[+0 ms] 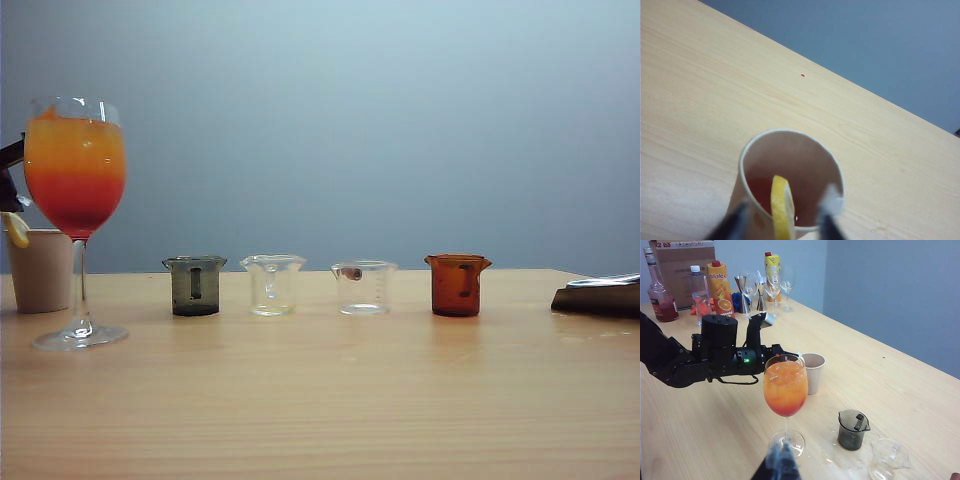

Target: Pick up the lemon slice from the paper cup on the left and carefully insert it into the rim of the goblet.

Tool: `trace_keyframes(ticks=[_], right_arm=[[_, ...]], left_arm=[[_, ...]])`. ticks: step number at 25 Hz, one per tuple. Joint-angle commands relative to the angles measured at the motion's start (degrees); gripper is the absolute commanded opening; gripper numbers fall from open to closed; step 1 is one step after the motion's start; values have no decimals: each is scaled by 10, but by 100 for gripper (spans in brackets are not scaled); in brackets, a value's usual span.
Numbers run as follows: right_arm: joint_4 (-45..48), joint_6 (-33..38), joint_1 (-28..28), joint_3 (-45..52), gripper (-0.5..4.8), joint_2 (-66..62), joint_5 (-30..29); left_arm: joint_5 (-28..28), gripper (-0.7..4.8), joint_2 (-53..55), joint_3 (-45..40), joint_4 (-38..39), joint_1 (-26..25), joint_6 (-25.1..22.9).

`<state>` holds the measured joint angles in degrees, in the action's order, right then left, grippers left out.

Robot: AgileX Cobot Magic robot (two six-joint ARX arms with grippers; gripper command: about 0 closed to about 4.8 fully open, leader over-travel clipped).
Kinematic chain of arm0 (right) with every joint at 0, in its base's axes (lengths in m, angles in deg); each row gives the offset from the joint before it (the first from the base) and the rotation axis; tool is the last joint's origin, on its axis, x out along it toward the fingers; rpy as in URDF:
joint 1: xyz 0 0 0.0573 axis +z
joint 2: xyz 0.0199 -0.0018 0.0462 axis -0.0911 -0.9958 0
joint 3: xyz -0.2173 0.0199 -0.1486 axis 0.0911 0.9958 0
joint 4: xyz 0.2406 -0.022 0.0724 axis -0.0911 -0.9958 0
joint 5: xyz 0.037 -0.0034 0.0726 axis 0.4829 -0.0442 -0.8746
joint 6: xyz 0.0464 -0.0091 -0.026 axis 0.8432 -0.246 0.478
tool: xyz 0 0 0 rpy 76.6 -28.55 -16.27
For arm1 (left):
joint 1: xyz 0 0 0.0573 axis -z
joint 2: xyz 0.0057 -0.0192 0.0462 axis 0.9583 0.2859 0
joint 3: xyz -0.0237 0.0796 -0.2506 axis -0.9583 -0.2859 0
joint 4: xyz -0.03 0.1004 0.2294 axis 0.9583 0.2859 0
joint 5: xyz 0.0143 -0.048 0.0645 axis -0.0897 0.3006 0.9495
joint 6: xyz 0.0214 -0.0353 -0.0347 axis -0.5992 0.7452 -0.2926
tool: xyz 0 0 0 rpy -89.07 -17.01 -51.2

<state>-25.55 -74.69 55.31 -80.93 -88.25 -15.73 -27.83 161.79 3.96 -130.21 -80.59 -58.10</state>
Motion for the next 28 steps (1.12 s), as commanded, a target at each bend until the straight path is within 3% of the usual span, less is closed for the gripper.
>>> trace_keyframes(ticks=[1,28], right_arm=[[6,0,0,-3,-5,1,0],[6,0,0,-3,-5,1,0]], left_arm=[[0,184,-1,0,-8,0,-2],[17,174,4,1,-21,9,-2]])
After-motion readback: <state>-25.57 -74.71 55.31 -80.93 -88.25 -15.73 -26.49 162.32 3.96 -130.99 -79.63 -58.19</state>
